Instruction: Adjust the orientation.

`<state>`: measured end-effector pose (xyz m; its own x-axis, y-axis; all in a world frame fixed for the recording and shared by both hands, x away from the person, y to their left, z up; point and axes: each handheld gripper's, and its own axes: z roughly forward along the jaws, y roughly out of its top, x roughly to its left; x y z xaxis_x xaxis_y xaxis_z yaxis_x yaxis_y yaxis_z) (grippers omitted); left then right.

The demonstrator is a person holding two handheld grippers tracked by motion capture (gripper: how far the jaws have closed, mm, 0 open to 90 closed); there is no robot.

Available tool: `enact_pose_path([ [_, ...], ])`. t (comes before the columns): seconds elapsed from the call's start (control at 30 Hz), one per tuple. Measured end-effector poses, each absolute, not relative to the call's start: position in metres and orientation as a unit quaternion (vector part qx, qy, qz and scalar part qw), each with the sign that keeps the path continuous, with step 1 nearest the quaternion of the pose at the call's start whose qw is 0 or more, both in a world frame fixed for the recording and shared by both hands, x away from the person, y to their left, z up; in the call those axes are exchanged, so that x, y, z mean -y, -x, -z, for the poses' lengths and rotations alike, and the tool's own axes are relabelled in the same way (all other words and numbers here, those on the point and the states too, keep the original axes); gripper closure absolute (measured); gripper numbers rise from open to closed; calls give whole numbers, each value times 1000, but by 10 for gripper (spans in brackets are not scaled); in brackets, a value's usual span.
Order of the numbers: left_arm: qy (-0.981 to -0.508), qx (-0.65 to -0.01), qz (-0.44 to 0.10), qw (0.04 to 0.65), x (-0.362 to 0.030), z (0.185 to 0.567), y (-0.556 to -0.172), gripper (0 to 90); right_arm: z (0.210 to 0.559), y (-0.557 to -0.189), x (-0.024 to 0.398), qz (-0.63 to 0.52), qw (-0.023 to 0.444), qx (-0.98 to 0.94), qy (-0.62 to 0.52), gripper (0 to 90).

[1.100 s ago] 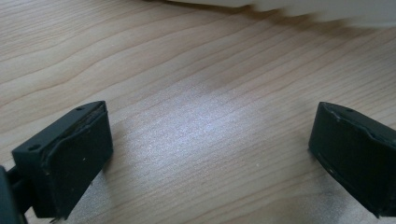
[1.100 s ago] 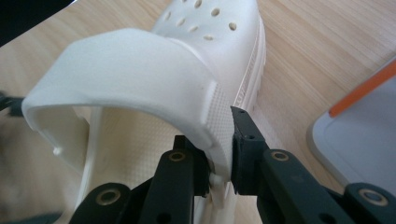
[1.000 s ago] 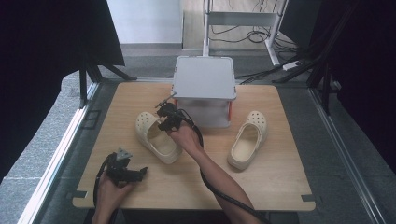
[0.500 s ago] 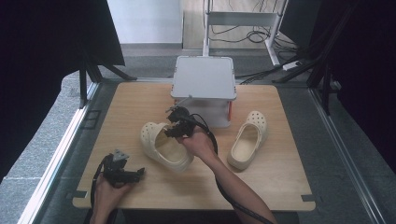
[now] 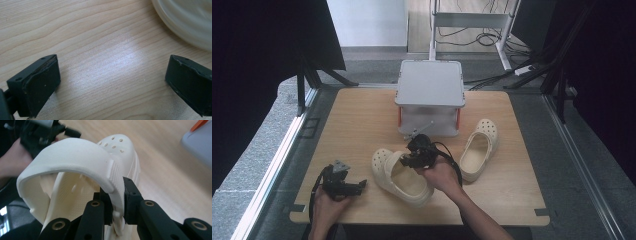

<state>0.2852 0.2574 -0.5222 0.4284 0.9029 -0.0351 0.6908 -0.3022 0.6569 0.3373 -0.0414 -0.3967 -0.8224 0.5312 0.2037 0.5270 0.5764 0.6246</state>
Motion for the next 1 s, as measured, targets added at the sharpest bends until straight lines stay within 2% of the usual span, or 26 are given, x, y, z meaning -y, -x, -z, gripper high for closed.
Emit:
enact_pose_path([
  [0.3, -788, -506, -173, 305, -257, 522, -285, 0, 417, -303, 65, -347, -23, -891, -293, 799],
  [0.6, -788, -505, -174, 304, -257, 522, -285, 0, 441, -294, 75, -319, 17, -909, -270, 784],
  [0.63, -788, -505, -174, 305, -257, 522, -285, 0, 442, -294, 76, -318, 16, -909, -268, 773],
  [0.67, -788, -506, -174, 305, -257, 522, -285, 0, 443, -294, 77, -319, 16, -909, -267, 730],
  [0.7, -788, -506, -174, 305, -257, 522, -285, 0, 442, -293, 80, -324, 14, -908, -265, 649],
  [0.8, -788, -506, -174, 304, -257, 522, -285, 0, 435, -289, 87, -333, 14, -908, -255, 557],
  [1.0, -788, -506, -174, 304, -257, 522, -285, 0, 413, -277, 104, -341, 20, -910, -237, 551],
])
